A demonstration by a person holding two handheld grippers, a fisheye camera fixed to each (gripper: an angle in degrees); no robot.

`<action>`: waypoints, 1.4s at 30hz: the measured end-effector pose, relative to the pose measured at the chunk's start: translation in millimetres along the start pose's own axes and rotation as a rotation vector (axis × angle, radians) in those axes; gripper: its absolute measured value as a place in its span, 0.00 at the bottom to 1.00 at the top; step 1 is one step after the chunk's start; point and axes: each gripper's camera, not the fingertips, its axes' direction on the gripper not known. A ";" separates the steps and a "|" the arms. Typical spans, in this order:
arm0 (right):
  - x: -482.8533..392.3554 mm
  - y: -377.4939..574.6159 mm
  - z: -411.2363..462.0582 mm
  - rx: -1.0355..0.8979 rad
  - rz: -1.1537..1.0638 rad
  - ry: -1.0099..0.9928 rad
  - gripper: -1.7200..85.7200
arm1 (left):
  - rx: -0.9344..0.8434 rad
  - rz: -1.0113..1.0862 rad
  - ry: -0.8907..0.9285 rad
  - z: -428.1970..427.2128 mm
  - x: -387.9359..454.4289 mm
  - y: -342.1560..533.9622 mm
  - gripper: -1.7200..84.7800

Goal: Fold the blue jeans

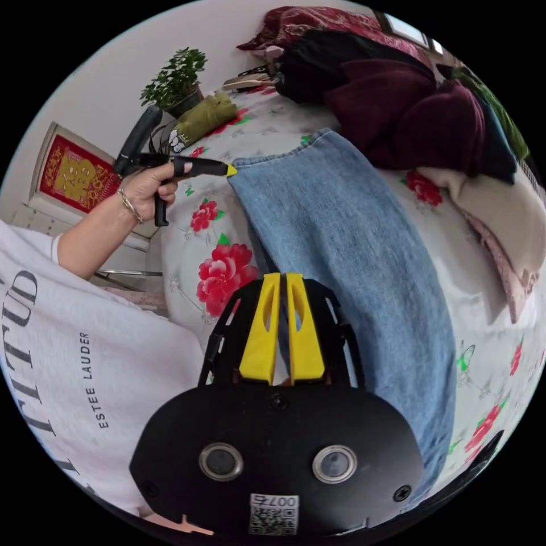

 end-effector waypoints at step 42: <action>99.8 331.8 -199.7 0.177 1.142 0.477 0.11 | -0.222 -0.099 0.078 35.7 32.6 -66.0 0.13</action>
